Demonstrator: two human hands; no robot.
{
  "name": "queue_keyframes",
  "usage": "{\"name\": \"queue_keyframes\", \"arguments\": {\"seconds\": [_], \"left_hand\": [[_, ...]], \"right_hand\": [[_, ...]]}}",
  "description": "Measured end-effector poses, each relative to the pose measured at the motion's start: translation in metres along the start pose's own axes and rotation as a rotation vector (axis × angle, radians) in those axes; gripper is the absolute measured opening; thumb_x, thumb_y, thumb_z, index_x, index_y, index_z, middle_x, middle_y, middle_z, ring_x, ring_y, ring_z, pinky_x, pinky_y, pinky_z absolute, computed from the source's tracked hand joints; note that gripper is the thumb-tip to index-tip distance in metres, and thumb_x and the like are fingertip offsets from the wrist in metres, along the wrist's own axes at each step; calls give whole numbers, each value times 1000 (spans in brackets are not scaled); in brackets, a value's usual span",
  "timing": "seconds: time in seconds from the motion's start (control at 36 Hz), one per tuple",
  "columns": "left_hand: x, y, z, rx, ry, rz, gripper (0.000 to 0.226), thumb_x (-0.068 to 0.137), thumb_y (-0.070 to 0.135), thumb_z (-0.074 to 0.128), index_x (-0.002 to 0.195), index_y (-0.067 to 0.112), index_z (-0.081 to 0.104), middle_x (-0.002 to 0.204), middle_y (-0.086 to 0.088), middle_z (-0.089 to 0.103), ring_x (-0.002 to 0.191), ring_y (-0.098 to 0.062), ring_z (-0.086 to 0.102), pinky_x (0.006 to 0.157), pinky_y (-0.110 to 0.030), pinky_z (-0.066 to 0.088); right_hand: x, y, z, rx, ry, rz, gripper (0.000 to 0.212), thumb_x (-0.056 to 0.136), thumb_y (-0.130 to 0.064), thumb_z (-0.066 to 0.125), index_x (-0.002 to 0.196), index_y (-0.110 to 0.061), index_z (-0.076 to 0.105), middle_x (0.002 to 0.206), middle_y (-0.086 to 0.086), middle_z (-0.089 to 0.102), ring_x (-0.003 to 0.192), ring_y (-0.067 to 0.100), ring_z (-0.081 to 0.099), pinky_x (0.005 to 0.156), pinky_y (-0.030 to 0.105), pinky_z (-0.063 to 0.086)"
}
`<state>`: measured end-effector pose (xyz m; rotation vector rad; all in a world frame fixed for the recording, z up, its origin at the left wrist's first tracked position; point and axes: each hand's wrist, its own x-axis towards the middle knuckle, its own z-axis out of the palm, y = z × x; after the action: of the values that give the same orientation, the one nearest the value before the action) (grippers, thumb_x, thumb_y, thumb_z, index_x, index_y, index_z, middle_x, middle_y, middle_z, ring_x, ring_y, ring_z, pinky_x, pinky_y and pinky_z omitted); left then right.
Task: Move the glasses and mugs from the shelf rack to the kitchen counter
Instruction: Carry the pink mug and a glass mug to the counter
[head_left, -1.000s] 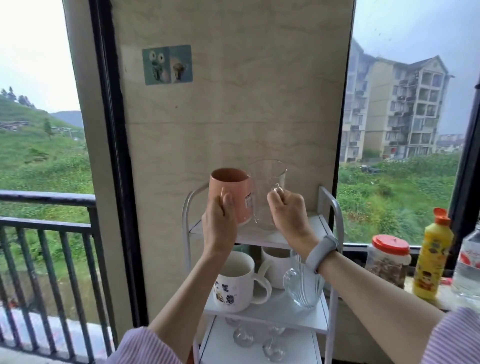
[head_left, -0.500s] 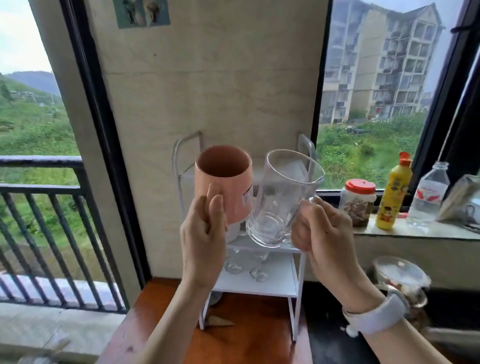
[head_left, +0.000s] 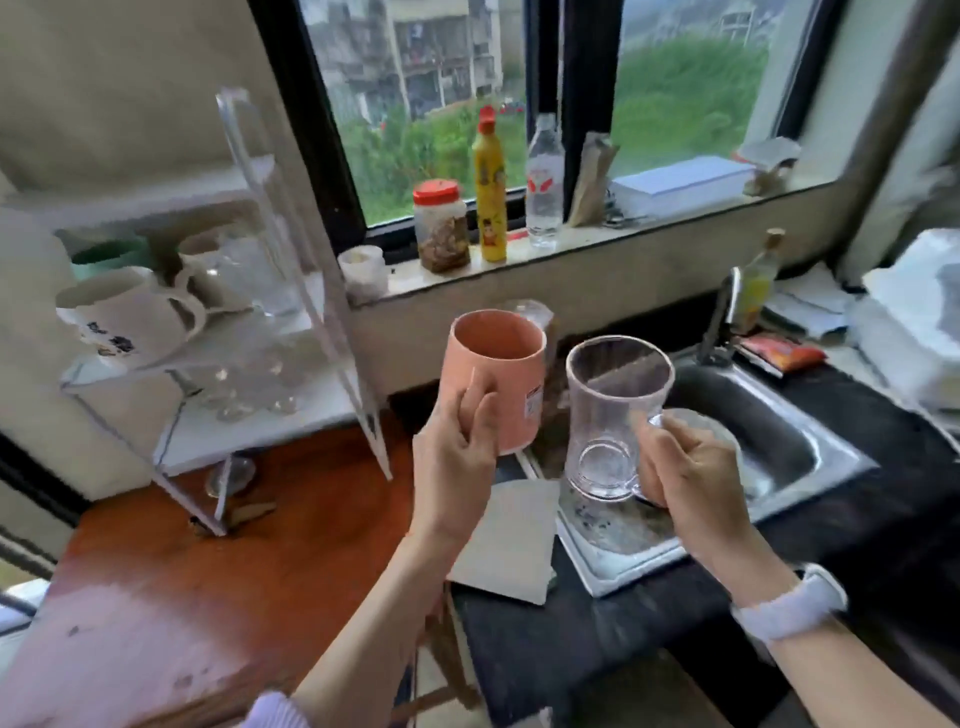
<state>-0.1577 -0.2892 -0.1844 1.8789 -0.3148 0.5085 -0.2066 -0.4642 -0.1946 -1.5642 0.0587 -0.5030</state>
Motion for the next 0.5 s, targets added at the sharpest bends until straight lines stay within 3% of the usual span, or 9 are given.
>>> {"name": "queue_keyframes", "arguments": {"seconds": [0.08, 0.19, 0.28, 0.33, 0.42, 0.5], "left_hand": [[-31, 20, 66, 8, -108, -7, 18, 93, 23, 52, 89, 6, 57, 69, 6, 53, 62, -3, 48, 58, -23, 39], [-72, 51, 152, -52, -260, 31, 19, 92, 20, 54, 74, 24, 49, 64, 18, 52, 59, 13, 50, 51, -8, 36], [-101, 73, 211, -117, -434, 5, 18, 92, 22, 54, 76, 15, 57, 66, -4, 62, 61, -8, 54, 56, -23, 38], [-118, 88, 249, -143, -551, 31, 19, 92, 26, 53, 82, 11, 59, 70, -6, 63, 61, -8, 52, 62, -31, 41], [-141, 119, 303, -206, -700, 120, 18, 92, 21, 53, 75, 23, 52, 62, 13, 52, 57, 10, 48, 55, -12, 36], [-162, 148, 357, -283, -825, 171, 18, 92, 20, 54, 74, 17, 53, 59, 13, 49, 56, 9, 48, 51, -10, 34]], "right_hand": [[-18, 11, -76, -56, 109, 82, 45, 74, -17, 48, 33, -21, 31, 30, -9, 26, 33, 4, 21, 37, 16, 21], [-52, 20, -173, -201, 271, 118, 38, 67, -31, 50, 36, -20, 30, 33, -9, 25, 38, 6, 20, 41, 21, 19], [-79, 22, -237, -251, 414, 157, 35, 65, -34, 49, 37, -22, 32, 34, -11, 26, 37, 3, 20, 40, 17, 20], [-95, 22, -275, -301, 520, 176, 37, 70, -27, 48, 37, -21, 32, 35, -11, 26, 38, 4, 21, 41, 19, 20], [-116, 19, -326, -353, 662, 189, 40, 72, -22, 46, 36, -21, 30, 34, -10, 28, 39, 4, 23, 44, 22, 23], [-135, 15, -373, -353, 805, 192, 41, 73, -20, 46, 36, -18, 31, 34, -8, 31, 39, 5, 25, 49, 26, 23]]}}
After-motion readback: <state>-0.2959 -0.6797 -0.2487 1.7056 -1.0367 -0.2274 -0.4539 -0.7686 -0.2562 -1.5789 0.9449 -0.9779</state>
